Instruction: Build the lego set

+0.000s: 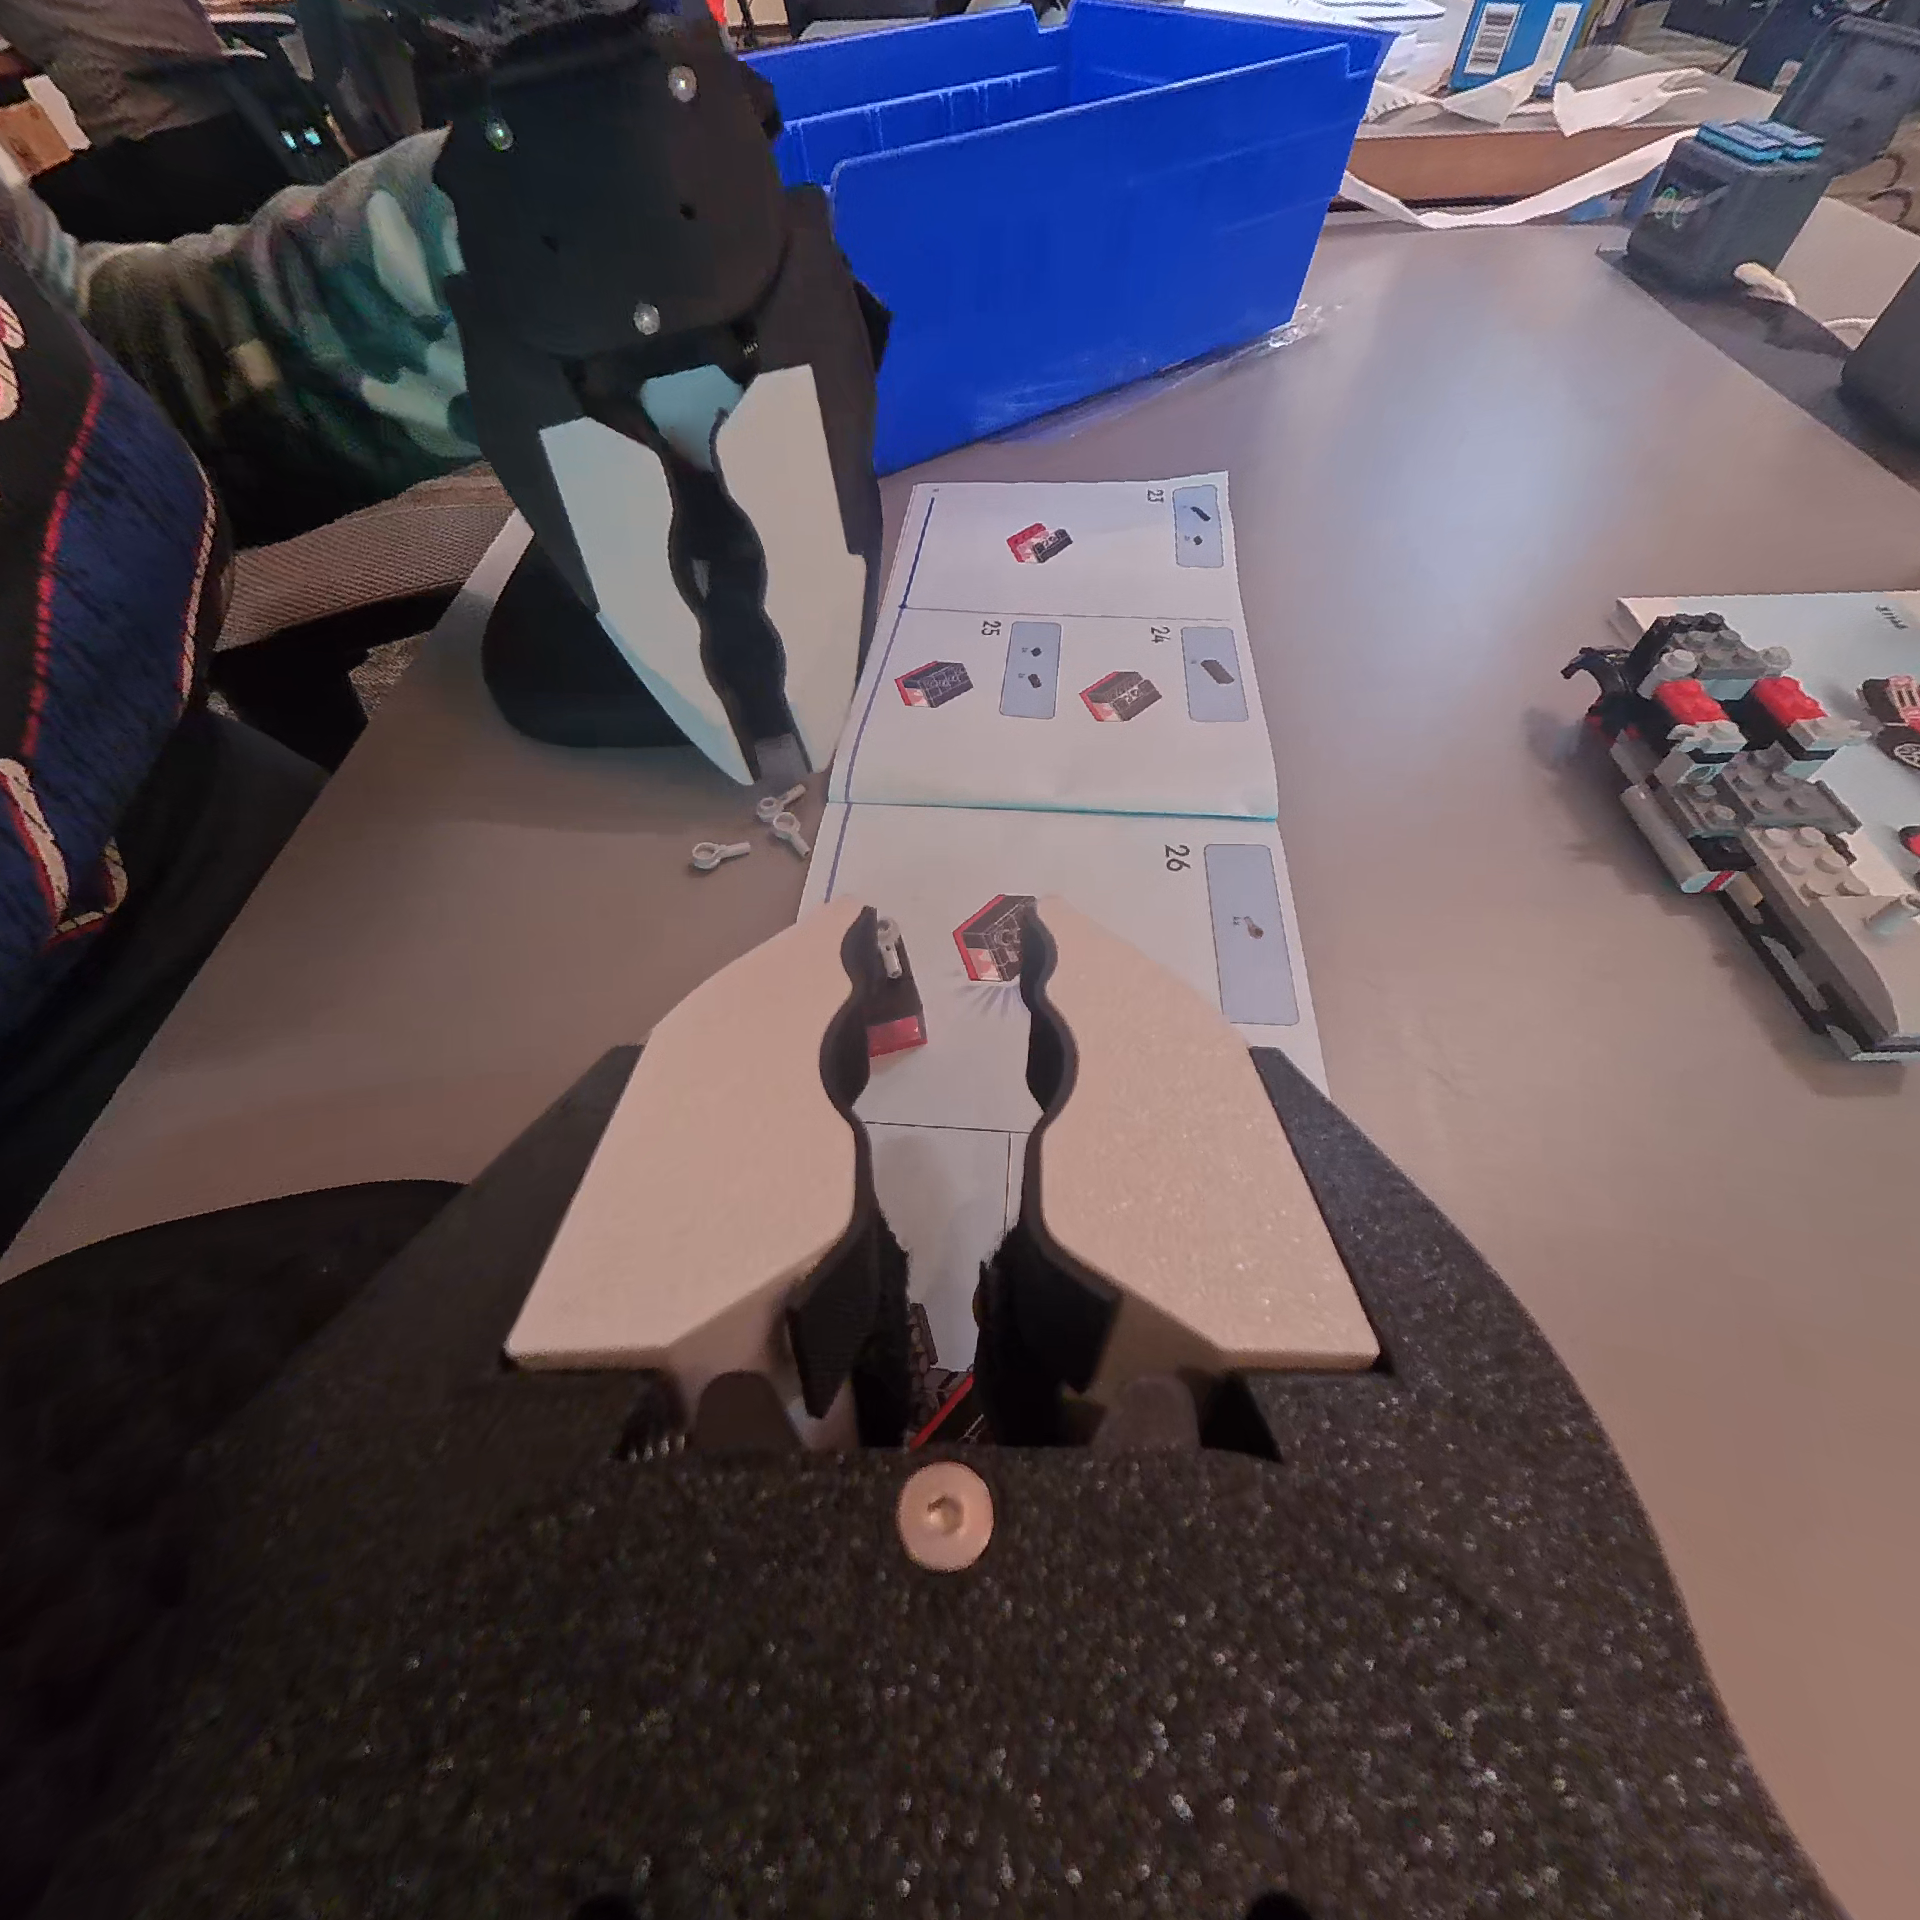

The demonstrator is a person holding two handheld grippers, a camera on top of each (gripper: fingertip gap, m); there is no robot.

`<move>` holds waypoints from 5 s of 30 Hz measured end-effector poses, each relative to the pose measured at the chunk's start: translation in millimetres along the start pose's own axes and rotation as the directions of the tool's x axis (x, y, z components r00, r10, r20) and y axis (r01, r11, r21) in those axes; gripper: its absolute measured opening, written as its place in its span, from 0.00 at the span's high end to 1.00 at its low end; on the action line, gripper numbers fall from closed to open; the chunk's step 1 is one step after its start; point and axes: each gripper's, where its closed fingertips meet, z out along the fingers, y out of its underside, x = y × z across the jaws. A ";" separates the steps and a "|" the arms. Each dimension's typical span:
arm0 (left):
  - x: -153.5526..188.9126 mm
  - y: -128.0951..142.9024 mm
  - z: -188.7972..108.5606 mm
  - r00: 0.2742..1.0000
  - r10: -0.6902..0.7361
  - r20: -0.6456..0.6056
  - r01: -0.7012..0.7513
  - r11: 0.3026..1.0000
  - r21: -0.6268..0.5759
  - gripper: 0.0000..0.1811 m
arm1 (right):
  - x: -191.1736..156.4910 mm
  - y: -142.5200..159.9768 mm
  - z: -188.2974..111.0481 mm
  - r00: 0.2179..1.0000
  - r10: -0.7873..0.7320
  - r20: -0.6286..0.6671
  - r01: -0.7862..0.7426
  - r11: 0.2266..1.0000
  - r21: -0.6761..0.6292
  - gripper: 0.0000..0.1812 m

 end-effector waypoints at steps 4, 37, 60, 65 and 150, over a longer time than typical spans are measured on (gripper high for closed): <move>3.1 3.0 5.4 0.991 0.082 -0.102 -0.087 0.996 -0.039 0.97 | -0.4 1.3 0.0 1.000 -0.004 -0.003 0.004 1.000 -0.009 0.86; -50.8 -70.7 -52.9 0.721 -0.653 -0.231 0.617 0.455 0.642 0.90 | 30.1 -31.2 -43.5 0.834 -0.005 -0.552 0.010 1.000 0.006 0.92; -88.6 -62.1 -66.7 0.817 -0.548 0.178 0.218 0.580 0.785 0.84 | 164.0 16.0 54.7 0.911 0.124 -0.392 -0.251 0.923 -0.291 0.92; -89.1 -61.1 -65.9 0.818 -0.555 0.149 0.239 0.565 0.790 0.84 | 171.8 21.0 63.2 0.910 0.098 -0.404 -0.244 0.913 -0.328 0.93; -34.2 -102.8 -63.2 0.967 -0.254 -0.003 0.153 0.572 0.806 0.97 | -26.8 -81.3 10.5 0.940 -0.341 0.024 0.334 0.931 0.150 0.98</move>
